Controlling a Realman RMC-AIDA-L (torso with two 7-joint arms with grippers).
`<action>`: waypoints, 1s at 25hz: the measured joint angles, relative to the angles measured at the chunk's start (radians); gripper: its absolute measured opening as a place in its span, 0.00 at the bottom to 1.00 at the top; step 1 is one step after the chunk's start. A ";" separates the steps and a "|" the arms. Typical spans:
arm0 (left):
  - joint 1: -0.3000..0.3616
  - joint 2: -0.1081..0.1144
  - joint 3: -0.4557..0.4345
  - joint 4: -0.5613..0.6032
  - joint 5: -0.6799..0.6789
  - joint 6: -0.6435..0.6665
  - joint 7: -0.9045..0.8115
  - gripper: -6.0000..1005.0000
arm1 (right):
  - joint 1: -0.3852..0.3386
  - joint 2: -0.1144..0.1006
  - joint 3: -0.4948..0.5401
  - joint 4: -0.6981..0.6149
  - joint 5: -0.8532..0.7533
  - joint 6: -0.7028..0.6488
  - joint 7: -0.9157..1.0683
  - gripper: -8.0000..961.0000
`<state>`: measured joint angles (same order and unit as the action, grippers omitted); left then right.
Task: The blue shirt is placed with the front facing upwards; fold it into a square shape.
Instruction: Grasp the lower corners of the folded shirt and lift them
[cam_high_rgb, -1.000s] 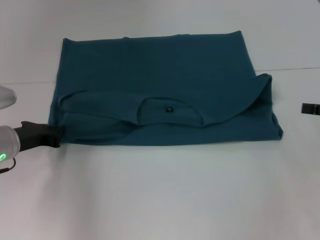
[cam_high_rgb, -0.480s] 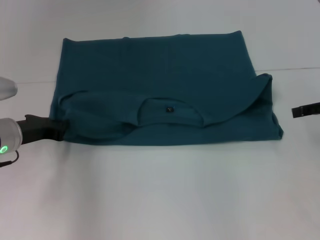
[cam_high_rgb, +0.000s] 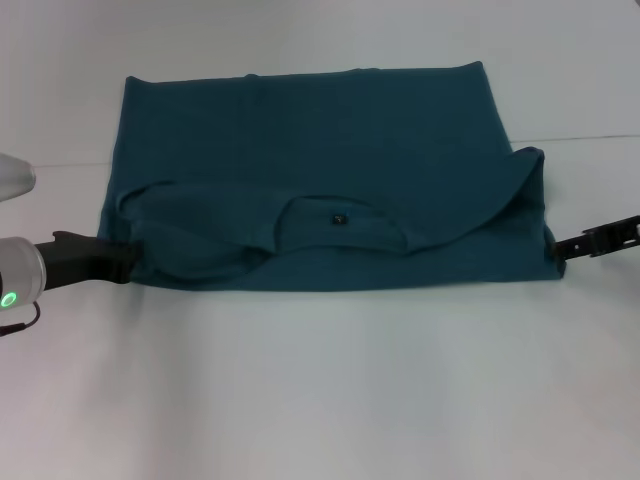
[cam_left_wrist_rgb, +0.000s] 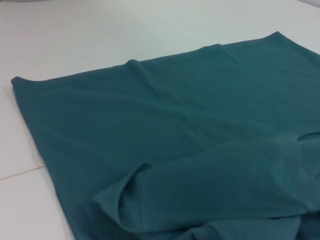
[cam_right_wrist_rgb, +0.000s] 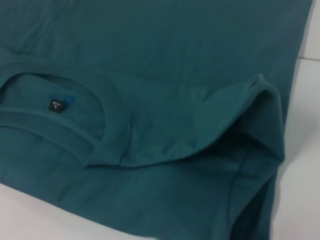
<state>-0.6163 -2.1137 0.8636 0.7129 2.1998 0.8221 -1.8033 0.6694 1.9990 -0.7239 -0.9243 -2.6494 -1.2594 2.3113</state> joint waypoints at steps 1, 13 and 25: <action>0.000 0.000 0.000 0.000 0.000 0.000 0.000 0.04 | 0.001 0.003 0.000 0.011 0.001 0.015 0.000 0.83; 0.000 0.000 0.000 -0.001 0.000 -0.004 -0.001 0.04 | 0.024 0.033 -0.007 0.137 0.004 0.184 -0.004 0.83; 0.006 -0.002 -0.011 0.002 -0.001 0.000 -0.001 0.04 | 0.043 0.045 -0.015 0.206 0.016 0.240 -0.006 0.68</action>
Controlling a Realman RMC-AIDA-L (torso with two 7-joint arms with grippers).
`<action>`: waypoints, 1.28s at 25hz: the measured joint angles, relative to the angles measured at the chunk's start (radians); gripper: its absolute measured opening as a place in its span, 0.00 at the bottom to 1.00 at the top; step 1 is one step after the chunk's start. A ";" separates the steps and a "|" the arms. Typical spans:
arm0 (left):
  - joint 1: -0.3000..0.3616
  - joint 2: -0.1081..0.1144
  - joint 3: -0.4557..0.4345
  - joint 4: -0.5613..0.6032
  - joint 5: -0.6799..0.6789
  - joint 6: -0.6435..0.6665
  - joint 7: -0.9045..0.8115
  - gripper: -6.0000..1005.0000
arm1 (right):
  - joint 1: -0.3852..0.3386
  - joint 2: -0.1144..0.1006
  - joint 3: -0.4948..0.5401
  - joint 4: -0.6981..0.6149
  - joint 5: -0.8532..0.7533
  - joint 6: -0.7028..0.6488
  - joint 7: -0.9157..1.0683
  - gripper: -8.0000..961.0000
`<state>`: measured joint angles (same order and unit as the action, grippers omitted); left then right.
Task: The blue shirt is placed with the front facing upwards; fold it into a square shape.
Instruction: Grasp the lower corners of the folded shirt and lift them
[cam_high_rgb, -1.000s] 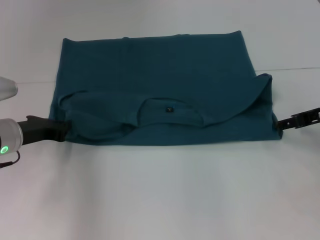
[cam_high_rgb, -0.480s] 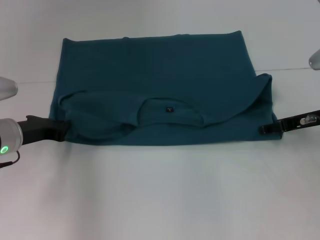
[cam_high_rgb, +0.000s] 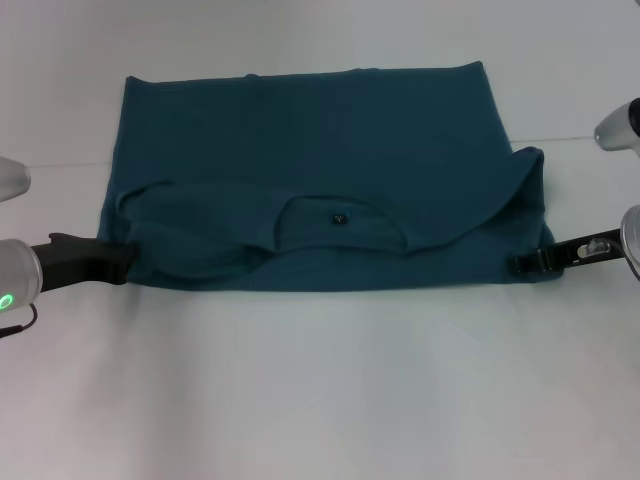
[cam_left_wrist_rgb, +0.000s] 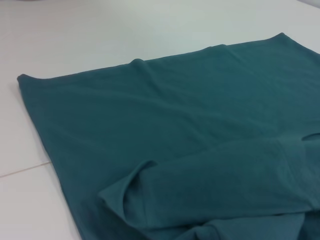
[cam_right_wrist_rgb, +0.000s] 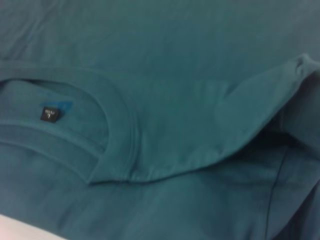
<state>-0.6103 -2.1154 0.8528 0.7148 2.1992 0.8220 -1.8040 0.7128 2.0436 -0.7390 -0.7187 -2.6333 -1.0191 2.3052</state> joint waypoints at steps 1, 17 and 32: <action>0.000 0.000 0.000 0.000 0.000 0.000 0.000 0.04 | 0.000 0.000 -0.007 0.000 -0.002 0.001 -0.002 0.61; 0.003 0.004 -0.026 0.002 0.001 0.012 0.000 0.04 | -0.076 -0.011 0.008 -0.168 0.032 -0.124 -0.001 0.09; 0.016 0.004 -0.042 0.036 0.085 0.140 -0.121 0.04 | -0.147 -0.068 0.045 -0.174 0.175 -0.201 -0.034 0.07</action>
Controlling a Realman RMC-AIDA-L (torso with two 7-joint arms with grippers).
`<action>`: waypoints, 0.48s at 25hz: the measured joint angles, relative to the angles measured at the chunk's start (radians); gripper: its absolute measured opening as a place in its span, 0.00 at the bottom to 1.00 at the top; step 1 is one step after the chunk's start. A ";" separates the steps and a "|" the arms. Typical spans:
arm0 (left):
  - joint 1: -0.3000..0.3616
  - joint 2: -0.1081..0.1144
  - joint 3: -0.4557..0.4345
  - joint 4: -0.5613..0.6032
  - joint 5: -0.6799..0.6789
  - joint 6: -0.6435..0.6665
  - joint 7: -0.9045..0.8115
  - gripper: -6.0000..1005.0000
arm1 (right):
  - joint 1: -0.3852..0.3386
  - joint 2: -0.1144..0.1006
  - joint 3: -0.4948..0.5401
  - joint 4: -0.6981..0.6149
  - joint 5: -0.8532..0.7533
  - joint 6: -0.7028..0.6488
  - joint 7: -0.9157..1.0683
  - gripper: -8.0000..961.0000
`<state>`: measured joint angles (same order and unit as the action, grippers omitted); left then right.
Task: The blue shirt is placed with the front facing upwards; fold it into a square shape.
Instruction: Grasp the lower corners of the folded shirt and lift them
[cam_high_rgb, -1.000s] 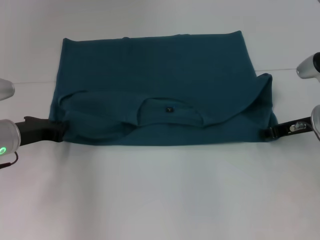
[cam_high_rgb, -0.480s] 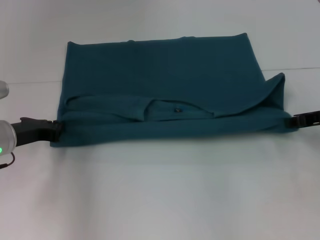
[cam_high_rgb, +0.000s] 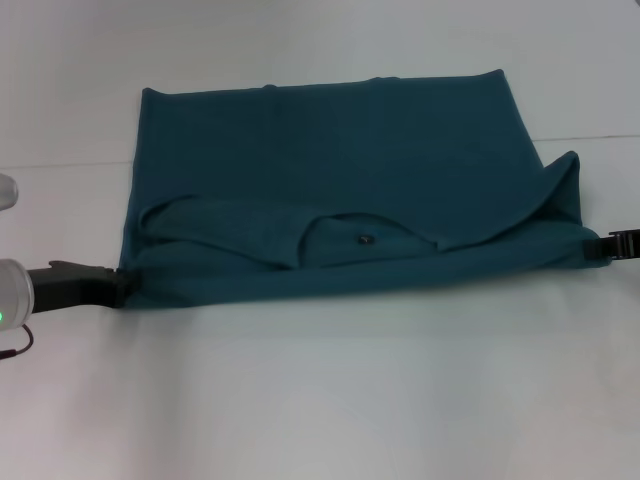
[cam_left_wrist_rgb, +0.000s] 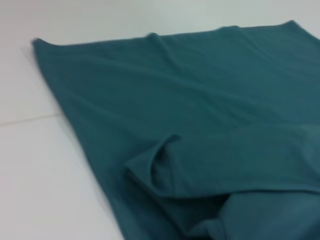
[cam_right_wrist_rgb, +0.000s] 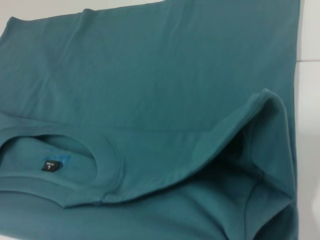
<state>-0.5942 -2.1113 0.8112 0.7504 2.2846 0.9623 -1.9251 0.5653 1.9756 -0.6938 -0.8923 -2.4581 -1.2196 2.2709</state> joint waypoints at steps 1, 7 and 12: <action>0.001 -0.001 0.000 0.003 0.002 0.007 -0.009 0.04 | -0.001 0.000 0.002 0.000 0.000 -0.001 0.000 0.07; 0.004 0.004 -0.009 0.010 0.020 0.054 -0.062 0.04 | -0.003 -0.001 0.028 -0.007 0.004 -0.025 -0.001 0.07; 0.008 0.008 -0.024 0.026 0.021 0.112 -0.088 0.04 | -0.017 -0.005 0.042 -0.014 0.038 -0.064 -0.016 0.07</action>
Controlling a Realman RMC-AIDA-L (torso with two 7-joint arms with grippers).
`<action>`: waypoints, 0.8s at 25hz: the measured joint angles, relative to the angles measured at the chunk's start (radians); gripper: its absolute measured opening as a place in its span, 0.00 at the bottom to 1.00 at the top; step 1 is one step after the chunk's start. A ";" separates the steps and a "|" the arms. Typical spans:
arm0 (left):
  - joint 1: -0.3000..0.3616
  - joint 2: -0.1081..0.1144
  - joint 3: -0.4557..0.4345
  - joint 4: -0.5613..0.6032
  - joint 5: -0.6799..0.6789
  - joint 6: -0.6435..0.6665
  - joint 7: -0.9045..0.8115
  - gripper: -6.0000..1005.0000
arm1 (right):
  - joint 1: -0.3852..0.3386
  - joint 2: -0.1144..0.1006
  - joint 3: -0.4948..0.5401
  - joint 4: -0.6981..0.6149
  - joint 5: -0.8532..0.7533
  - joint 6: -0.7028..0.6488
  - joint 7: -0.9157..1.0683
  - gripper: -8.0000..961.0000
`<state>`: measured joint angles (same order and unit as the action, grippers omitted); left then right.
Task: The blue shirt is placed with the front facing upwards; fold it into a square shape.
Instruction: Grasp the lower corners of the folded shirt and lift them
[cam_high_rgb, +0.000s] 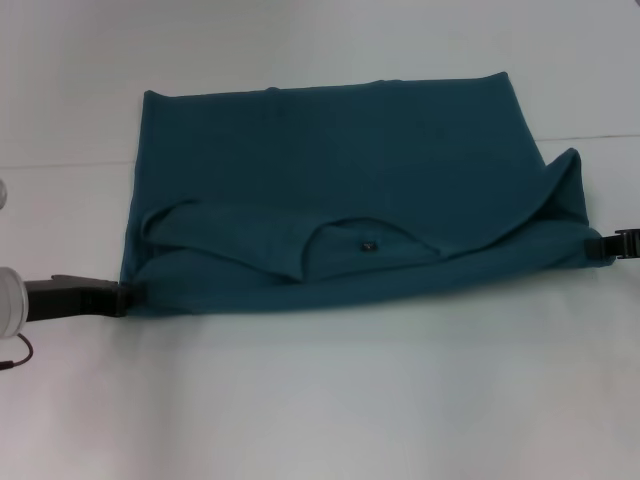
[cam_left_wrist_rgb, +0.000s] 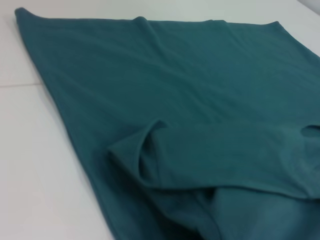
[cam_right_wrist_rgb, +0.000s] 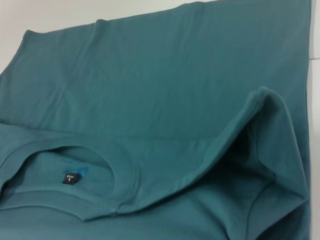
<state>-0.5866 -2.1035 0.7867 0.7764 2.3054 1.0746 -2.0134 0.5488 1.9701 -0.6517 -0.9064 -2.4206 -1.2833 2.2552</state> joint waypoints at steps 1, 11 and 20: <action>0.003 0.000 0.000 0.000 0.002 0.002 -0.001 0.04 | 0.000 0.000 0.000 0.000 0.000 0.000 0.000 0.07; 0.013 -0.007 0.001 0.005 0.026 0.018 0.005 0.04 | -0.006 0.001 0.018 0.006 0.006 -0.001 -0.013 0.07; 0.004 0.014 -0.017 0.059 0.026 0.096 -0.057 0.04 | 0.014 -0.019 0.068 -0.015 0.022 -0.061 0.000 0.07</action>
<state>-0.5823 -2.0899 0.7692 0.8350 2.3318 1.1710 -2.0703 0.5630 1.9509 -0.5840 -0.9213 -2.3989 -1.3446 2.2552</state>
